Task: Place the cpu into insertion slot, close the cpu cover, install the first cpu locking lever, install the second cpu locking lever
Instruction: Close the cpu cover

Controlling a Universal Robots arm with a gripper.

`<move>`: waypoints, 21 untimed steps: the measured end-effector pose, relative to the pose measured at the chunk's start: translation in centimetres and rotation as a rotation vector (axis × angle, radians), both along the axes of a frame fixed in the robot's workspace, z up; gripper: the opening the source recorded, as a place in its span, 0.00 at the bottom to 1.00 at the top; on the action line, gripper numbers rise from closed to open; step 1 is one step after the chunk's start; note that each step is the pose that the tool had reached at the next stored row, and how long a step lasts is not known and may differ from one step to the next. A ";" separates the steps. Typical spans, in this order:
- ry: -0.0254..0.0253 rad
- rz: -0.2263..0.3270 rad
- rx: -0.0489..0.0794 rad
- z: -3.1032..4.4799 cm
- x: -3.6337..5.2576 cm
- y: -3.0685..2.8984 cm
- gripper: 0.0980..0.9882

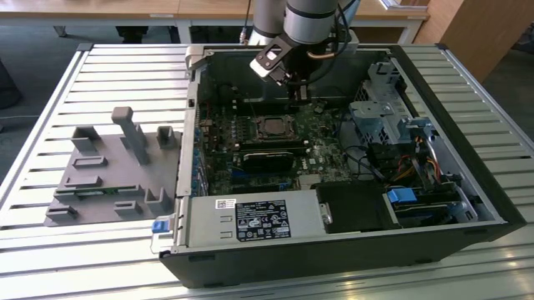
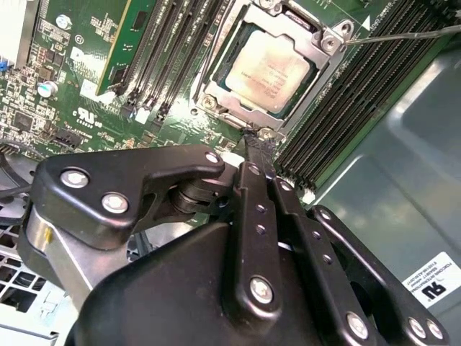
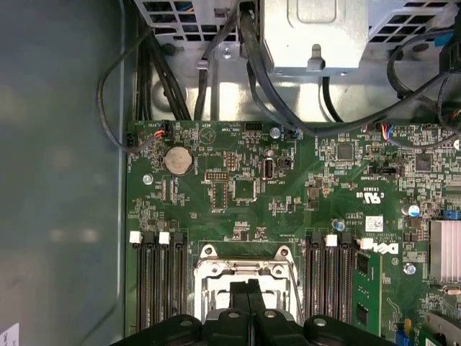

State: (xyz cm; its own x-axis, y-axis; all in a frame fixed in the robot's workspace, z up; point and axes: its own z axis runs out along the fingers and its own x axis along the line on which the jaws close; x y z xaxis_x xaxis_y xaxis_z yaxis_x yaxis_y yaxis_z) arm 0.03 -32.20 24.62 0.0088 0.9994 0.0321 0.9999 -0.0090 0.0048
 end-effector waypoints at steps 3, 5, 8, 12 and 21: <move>0.0000 0.000 0.000 0.00 -0.08 0.00 0.01; 0.0000 0.000 0.000 0.00 -0.17 0.00 0.01; 0.0000 0.000 0.000 0.00 -0.40 0.00 0.01; 0.0000 0.000 0.000 0.00 -0.66 0.00 0.01; 0.0000 0.000 0.000 0.00 -0.94 0.00 0.01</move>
State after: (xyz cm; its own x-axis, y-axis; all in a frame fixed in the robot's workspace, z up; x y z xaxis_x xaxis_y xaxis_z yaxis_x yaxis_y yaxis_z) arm -0.91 -32.20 24.62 0.0088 0.9994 0.0320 0.9999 -0.0090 0.0048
